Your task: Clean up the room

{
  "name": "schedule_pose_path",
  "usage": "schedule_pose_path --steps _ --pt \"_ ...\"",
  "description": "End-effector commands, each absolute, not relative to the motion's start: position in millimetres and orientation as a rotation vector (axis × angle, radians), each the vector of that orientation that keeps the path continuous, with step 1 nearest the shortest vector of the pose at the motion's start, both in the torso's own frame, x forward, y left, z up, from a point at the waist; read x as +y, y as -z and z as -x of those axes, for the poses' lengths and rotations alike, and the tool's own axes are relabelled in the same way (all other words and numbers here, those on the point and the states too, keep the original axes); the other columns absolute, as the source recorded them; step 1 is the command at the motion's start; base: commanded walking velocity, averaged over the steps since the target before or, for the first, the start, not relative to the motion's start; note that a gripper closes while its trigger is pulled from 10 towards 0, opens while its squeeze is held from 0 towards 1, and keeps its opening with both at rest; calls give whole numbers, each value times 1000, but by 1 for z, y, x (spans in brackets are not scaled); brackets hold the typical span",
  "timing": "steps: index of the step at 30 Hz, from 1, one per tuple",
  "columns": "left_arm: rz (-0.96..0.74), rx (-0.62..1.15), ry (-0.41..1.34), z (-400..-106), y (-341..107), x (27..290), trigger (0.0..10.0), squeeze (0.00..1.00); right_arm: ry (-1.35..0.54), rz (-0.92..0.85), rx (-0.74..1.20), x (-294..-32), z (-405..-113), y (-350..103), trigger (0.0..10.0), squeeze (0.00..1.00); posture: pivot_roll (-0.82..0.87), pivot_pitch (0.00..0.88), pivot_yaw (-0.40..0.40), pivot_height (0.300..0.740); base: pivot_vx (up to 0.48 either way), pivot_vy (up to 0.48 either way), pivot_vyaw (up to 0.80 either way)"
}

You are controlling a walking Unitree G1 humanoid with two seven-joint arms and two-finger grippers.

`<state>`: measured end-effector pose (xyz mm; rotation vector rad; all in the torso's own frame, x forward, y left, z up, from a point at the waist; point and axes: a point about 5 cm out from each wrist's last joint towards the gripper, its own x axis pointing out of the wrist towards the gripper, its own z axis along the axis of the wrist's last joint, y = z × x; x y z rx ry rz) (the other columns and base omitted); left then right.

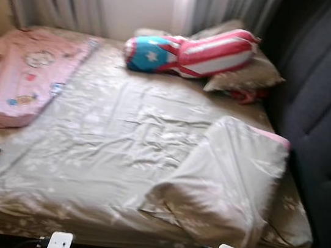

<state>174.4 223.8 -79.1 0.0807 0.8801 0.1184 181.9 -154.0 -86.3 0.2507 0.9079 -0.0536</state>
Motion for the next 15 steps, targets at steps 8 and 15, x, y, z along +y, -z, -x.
schedule_pose_path --steps 8,15 --pt "-64 903 -117 -168 83 222 10000 0 69 -244 897 -161 -183 85 10000 0 88 0 -20 740 0 -268 0" --pt "-56 879 -128 -169 80 230 10000 0 68 -242 899 -161 -183 85 10000 0 89 0 -21 740 0 0 0"
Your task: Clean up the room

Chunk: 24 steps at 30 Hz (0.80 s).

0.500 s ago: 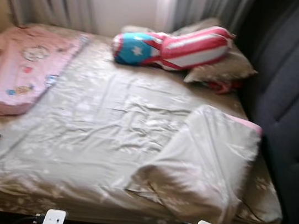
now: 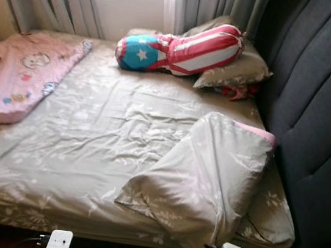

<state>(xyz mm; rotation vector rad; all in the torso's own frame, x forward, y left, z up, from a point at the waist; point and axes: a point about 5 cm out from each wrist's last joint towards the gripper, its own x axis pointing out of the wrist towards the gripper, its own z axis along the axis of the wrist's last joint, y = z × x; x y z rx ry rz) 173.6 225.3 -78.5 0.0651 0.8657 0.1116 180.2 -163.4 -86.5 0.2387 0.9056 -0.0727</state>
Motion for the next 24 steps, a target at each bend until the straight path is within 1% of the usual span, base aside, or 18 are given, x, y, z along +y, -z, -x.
schedule_pose_path --steps 1,6,8,14,21,24 --pt "-59 882 -126 -168 80 230 10000 0 68 -242 899 -161 -183 85 10000 0 89 0 -21 740 0 0 0" --pt "-46 895 -128 -165 82 230 10000 0 66 -240 901 -161 -182 86 10000 0 85 0 -23 740 0 0 0" --pt "-47 897 -131 -165 82 230 10000 0 69 -241 905 -162 -181 86 10000 0 86 0 -25 740 304 0 0" --pt "-42 898 -132 -164 83 229 10000 0 58 -230 909 -162 -181 86 10000 0 87 0 -28 740 398 0 -761" --pt "-31 886 -120 -165 83 224 10000 0 60 -231 902 -163 -181 86 10000 0 92 0 -33 740 371 0 0" --pt "-25 880 -110 -166 82 223 10000 0 58 -230 900 -163 -180 86 10000 0 93 0 -35 740 85 0 0"
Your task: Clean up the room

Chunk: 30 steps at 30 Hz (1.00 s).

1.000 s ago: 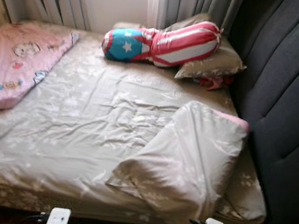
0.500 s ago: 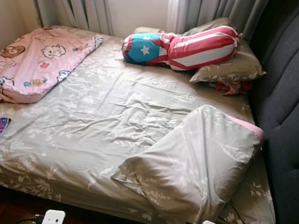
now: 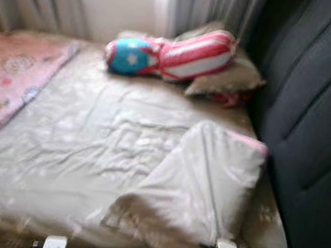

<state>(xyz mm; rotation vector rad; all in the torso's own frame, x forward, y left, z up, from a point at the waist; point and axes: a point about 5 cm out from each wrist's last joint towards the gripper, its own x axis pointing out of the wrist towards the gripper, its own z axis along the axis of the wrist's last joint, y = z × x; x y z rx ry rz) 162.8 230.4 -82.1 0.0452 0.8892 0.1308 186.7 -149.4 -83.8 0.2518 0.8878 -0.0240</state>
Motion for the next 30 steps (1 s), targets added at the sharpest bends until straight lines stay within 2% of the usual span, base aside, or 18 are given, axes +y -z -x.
schedule_pose_path --steps 1,8,10,15,17,19,20,24,30 --pt "-20 873 -109 -167 82 222 10000 0 56 -230 897 -163 -180 86 10000 0 93 0 -35 740 0 0 0" --pt "-3 863 -120 -168 81 223 10000 0 63 -250 880 -163 -180 86 10000 0 91 0 -39 740 0 0 0" --pt "0 836 -117 -172 79 223 10000 0 31 -277 772 -150 -202 73 10000 0 90 0 -41 740 0 0 0" --pt "-8 788 -99 -182 73 221 10000 0 29 -317 714 -148 -205 70 10000 0 87 0 -41 740 0 0 0" --pt "-3 681 -76 -202 60 220 10000 0 40 -328 662 -149 -205 68 10000 0 88 0 -43 740 0 0 0" --pt "16 597 -66 -215 50 219 10000 0 26 -308 586 -153 -236 49 10000 0 80 0 -45 740 0 0 0" --pt "16 574 -63 -218 47 218 10000 0 20 -306 564 -154 -242 44 10000 0 78 0 -45 740 0 0 0" --pt "10 414 -10 -238 28 210 10000 0 -25 -261 474 -153 -252 33 10000 0 62 0 -53 740 0 0 0" --pt "26 326 -3 -243 17 206 10000 0 2 -257 397 -158 -255 26 10000 0 57 0 -63 740 0 0 0"
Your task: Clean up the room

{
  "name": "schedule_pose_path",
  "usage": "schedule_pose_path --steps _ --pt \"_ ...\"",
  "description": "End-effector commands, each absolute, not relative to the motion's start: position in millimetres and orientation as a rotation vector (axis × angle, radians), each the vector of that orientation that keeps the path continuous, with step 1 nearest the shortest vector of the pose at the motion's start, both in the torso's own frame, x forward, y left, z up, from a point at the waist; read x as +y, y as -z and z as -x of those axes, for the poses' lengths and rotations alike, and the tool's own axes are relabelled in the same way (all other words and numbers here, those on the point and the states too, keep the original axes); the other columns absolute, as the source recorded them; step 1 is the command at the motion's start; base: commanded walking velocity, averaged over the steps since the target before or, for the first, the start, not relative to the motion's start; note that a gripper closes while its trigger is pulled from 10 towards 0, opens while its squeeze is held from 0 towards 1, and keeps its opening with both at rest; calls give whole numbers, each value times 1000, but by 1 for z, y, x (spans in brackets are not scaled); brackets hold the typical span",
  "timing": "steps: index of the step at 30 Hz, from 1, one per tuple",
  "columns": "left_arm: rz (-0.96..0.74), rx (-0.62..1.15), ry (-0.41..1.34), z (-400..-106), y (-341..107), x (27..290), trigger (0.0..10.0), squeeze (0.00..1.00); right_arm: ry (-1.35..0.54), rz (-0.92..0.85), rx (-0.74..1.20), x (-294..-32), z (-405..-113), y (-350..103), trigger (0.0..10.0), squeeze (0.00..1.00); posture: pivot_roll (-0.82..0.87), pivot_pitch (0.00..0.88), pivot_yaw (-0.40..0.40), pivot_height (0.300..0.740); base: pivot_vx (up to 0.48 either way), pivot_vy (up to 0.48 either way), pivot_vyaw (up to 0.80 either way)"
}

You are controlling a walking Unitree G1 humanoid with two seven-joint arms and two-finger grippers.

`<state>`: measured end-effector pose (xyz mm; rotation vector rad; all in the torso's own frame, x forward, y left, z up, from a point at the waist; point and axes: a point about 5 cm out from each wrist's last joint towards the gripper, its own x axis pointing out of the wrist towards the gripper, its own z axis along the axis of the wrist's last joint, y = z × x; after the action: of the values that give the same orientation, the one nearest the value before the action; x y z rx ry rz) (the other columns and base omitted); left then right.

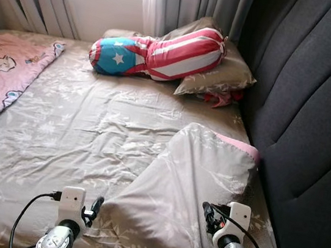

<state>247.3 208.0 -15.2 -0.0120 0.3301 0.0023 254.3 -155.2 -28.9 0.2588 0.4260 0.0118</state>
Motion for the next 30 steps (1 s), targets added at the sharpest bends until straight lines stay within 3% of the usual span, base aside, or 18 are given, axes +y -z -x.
schedule_pose_path --steps 1,13,30 --pt "27 323 2 -242 18 205 10000 0 5 -247 394 -159 -254 26 10000 0 57 0 -64 740 0 0 0" --pt "46 290 18 -242 16 192 10000 0 34 -260 433 -160 -243 36 10000 0 57 0 -70 711 0 0 0" --pt "38 241 8 -255 1 201 10000 0 28 -244 441 -156 -259 27 10000 0 53 0 -57 686 0 0 0"
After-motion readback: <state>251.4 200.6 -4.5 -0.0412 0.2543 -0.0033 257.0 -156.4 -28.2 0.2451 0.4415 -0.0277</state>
